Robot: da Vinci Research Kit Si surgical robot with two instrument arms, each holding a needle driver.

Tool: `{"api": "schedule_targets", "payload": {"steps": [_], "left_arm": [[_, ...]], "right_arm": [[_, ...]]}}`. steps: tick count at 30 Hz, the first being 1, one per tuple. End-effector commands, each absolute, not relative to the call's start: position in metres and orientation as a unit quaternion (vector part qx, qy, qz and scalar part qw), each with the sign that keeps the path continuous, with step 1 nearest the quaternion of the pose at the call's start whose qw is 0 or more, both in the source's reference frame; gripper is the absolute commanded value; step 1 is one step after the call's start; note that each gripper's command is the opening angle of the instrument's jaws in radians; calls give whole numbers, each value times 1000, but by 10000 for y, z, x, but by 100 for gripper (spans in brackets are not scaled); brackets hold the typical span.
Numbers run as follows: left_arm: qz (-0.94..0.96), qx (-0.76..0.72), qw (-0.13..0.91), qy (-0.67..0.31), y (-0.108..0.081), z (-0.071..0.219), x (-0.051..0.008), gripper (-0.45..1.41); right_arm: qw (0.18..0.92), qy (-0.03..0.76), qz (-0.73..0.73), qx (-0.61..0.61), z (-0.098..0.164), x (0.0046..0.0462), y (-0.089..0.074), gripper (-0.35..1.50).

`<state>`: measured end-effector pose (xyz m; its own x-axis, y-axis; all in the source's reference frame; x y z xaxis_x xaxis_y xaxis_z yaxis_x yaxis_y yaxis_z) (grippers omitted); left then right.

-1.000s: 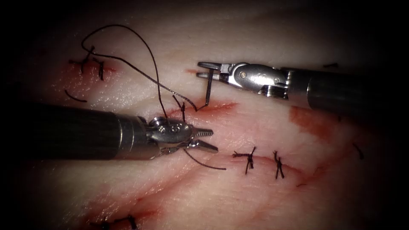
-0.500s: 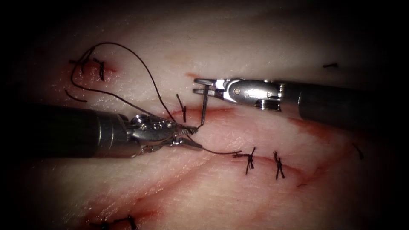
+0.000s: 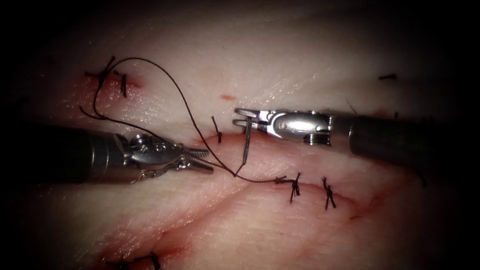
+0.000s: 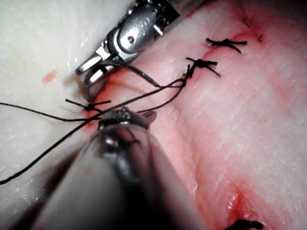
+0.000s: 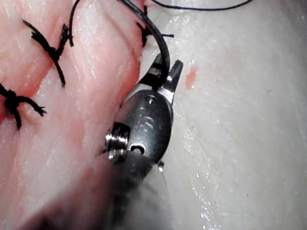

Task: Wound Closure
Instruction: Pass the needle through the top of the wound.

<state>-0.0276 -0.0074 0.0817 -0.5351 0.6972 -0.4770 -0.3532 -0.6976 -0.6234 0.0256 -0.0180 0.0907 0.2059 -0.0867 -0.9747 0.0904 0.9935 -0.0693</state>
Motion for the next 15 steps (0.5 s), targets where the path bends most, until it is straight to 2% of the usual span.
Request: {"api": "schedule_targets", "payload": {"steps": [1, 15], "left_arm": [[844, -369, 311, -233, -72, 821, -283, 27], [844, -367, 312, -234, -71, 821, -282, 27]], "right_arm": [[776, 628, -56, 5, 912, 265, -179, -35], [785, 615, -52, 61, 926, 283, -208, -35]]}}
